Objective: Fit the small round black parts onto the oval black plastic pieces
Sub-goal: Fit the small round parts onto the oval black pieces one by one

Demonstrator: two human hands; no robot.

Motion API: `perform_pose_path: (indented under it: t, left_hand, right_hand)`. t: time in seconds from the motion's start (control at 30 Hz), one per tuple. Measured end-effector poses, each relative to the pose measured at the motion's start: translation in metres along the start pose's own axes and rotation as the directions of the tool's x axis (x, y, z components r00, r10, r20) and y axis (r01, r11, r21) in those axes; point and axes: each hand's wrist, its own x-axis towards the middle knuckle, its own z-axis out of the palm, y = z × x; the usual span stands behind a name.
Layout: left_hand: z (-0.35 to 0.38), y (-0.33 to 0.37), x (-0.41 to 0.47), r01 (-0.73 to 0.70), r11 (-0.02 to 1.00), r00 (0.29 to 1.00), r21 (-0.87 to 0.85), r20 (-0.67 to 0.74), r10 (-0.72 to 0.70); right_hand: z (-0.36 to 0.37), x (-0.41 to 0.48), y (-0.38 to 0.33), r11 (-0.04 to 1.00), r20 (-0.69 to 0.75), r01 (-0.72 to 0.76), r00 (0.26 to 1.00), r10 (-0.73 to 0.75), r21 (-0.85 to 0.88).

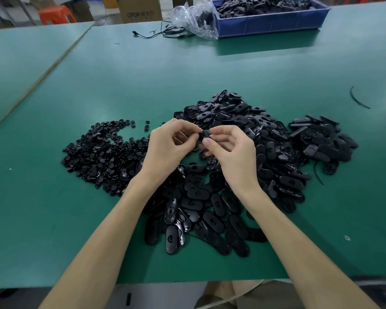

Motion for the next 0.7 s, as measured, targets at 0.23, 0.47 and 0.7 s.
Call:
perform_pose_path:
  t: [0.23,0.47,0.7]
  left_hand:
    - [0.0036,-0.0001,-0.0012,-0.013,0.999,1.0,0.046,-0.013,0.014]
    - [0.0037,0.0028,-0.0034,-0.044,0.996,0.999,0.072,0.004,0.044]
    - [0.0029,0.0034,-0.0036,-0.01,0.999,0.999,0.033,0.034,0.008]
  right_hand:
    - [0.0013,-0.0013,-0.0035,1.0,0.007,0.006,1.0,-0.006,-0.021]
    - [0.0005,-0.0025,-0.0055,0.999,0.018,0.017,1.0,-0.017,-0.046]
    - [0.0,-0.0021,-0.0048,0.996,0.022,0.03,0.999,-0.028,-0.089]
